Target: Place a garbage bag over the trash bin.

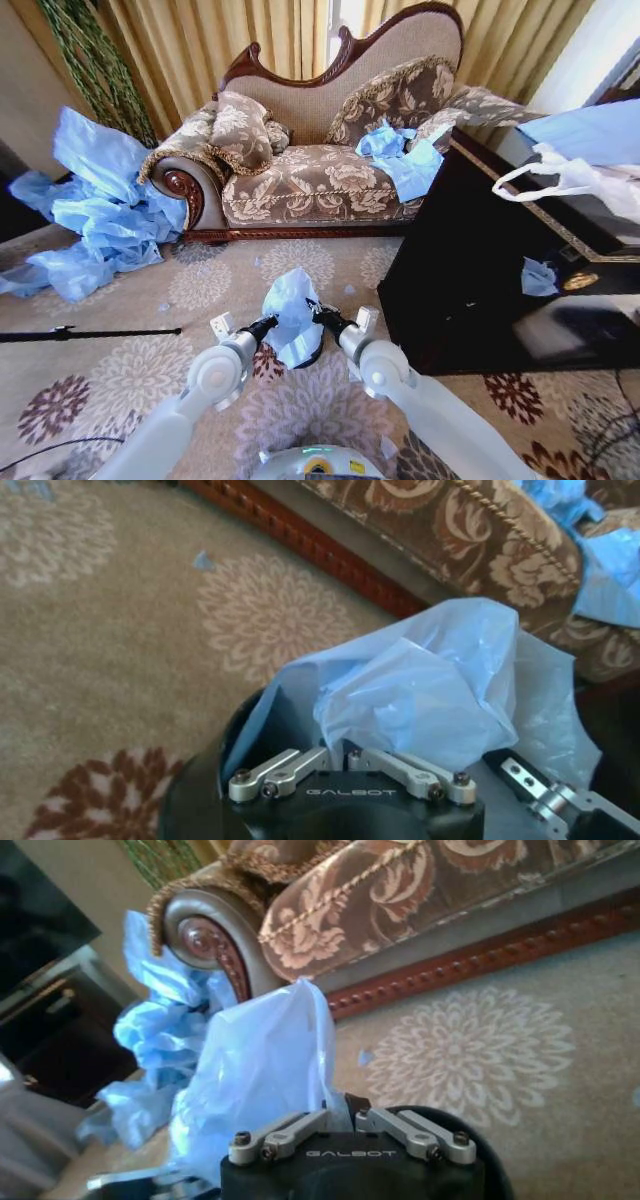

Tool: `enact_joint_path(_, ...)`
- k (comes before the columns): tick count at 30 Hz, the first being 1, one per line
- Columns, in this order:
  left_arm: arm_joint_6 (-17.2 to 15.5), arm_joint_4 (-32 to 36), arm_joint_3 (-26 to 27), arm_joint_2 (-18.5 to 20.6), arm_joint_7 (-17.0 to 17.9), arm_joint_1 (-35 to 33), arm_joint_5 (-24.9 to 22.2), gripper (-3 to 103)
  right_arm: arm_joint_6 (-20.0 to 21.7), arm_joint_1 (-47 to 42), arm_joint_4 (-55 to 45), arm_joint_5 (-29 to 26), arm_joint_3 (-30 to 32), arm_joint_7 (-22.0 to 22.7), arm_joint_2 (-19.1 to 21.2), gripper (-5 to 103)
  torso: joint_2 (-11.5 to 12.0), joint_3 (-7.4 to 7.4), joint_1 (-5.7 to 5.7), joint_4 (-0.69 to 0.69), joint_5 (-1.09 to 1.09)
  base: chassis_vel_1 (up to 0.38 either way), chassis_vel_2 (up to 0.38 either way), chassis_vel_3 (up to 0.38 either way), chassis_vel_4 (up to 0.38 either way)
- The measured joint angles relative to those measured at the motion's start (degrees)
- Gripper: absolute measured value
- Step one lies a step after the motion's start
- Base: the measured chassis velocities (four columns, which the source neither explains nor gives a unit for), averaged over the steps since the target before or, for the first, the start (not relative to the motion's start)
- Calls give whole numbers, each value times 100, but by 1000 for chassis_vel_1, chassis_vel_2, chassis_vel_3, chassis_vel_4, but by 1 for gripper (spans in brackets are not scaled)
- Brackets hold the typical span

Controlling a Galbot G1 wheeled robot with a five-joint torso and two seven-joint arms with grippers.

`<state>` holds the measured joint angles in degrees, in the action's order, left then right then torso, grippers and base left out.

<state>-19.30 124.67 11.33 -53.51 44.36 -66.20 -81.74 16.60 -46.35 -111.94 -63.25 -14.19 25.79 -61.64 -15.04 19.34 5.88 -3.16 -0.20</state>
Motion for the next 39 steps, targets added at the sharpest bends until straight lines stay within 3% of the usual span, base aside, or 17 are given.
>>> enact_joint_path(3, -106, -157, -3, 22, 255, 253, -171, 0, 11, 112, 197, 0, -38, 33, -34, 0, 0, 0, 0, -1, 0, 0, 0, 0, 0)
enact_joint_path(6, -111, -451, -58, -30, 295, 496, -204, 0, 64, 182, 360, -42, -67, 78, -81, 0, 0, 0, 0, -1, 0, 0, 0, 0, 0)
enact_joint_path(14, -122, -1201, -276, -354, 277, 1161, -239, 0, 58, 333, 857, 76, -48, 108, -215, 0, 0, 1, 0, -1, 0, 0, 0, 0, 0)
enact_joint_path(22, -133, -1899, -238, -484, 251, 1548, -190, 0, 36, 99, 998, 396, 134, -9, -30, 0, 0, 0, 0, -2, 0, 0, 0, 0, 0)
enact_joint_path(28, -108, -1970, -163, -400, 222, 1469, 3, 0, 14, 8, 1098, 605, 247, -96, 4, 0, 0, 0, 0, -1, 0, 0, 0, 0, 0)
enact_joint_path(30, -94, -1961, -121, -357, 200, 1374, 120, 0, -62, 6, 1251, 913, 257, -180, -32, 0, 0, 0, 0, 0, 0, 0, 0, 0, 0)
enact_joint_path(39, -72, -1375, 95, -145, 374, 895, 424, 0, -135, -88, 1337, 1428, 275, -216, 1, 0, -1, -1, -1, 0, 1, 0, 0, 0, 0)
